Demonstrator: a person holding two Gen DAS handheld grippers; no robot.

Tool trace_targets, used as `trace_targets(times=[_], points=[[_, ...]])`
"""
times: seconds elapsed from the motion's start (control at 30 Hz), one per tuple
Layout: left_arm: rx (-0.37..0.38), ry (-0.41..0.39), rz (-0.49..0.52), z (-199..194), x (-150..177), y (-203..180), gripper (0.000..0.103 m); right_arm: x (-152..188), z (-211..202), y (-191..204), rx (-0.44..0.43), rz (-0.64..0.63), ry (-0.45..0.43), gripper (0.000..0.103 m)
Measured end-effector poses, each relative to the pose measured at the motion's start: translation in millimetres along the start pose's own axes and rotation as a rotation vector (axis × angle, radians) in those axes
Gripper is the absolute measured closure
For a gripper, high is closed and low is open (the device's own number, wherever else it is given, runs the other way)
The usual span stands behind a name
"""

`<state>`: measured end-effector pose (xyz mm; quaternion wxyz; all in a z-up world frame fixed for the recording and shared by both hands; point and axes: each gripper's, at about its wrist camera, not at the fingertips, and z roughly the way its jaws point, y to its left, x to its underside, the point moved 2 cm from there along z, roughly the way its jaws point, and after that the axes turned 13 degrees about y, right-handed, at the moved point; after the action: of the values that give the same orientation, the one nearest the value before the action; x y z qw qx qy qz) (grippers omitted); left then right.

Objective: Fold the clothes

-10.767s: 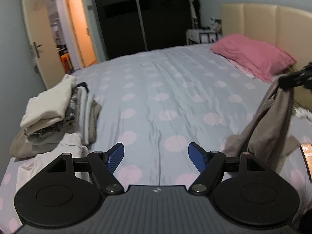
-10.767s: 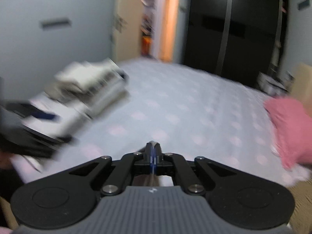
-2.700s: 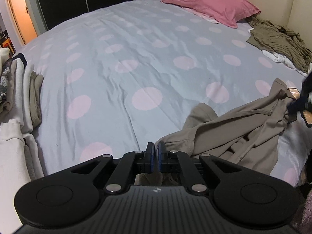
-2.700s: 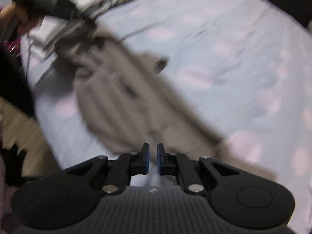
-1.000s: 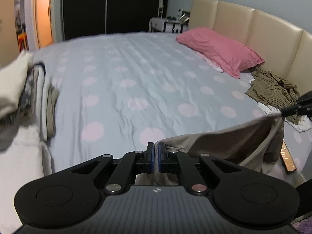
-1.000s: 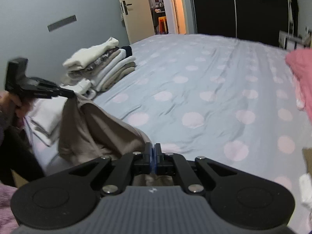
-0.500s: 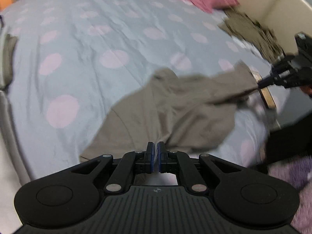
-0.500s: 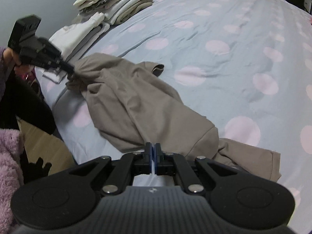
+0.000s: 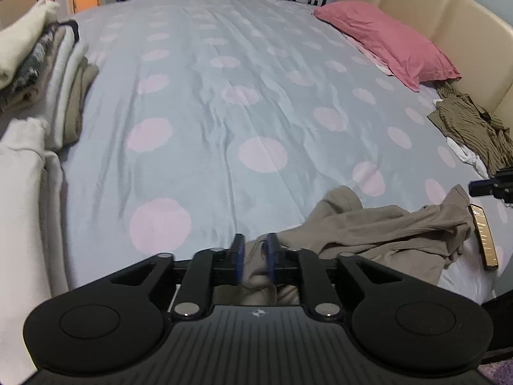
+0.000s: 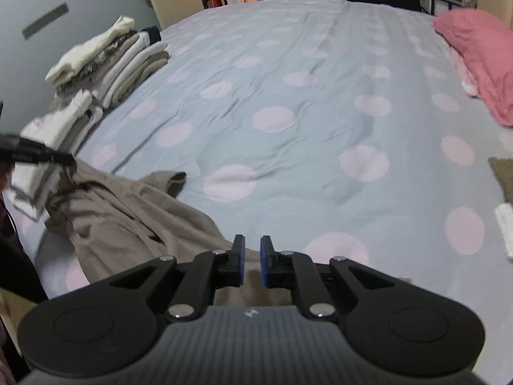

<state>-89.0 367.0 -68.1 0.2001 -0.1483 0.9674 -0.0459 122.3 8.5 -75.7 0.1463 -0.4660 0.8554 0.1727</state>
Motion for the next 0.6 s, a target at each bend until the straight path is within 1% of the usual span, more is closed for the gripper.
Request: trace_targets(times=[0.03,0.13,0.17,0.2,0.23,0.27,0.37,0.5,0.6], points=[[-0.001,-0.006,0.006,-3,-1,-1,0.087,3,-2,2,0.007,-0.037,0.013,0.09],[-0.003,-0.034,0.034,-11,-2,-9,0.078,10,-5,14,0.026,-0.168,0.039,0.088],[-0.002,-0.038,0.044,-13,-3,-12,0.073,13,-6,19,0.032,-0.21,0.042,0.088],[-0.003,-0.042,0.058,-14,-5,-17,0.072,16,-7,25,0.043,-0.255,0.041,0.081],[-0.007,-0.043,0.068,-15,-5,-20,0.072,18,-8,32,0.054,-0.3,0.041,0.075],[-0.011,-0.04,0.077,-15,-6,-23,0.072,20,-8,39,0.068,-0.342,0.038,0.074],[-0.022,-0.035,0.102,-14,-8,-28,0.072,24,-2,58,0.119,-0.469,0.043,0.074],[-0.046,-0.039,0.128,-16,-9,-25,0.072,25,13,75,0.173,-0.591,0.066,0.074],[-0.066,-0.042,0.114,-19,-9,-17,0.072,25,28,78,0.169,-0.622,0.1,0.077]])
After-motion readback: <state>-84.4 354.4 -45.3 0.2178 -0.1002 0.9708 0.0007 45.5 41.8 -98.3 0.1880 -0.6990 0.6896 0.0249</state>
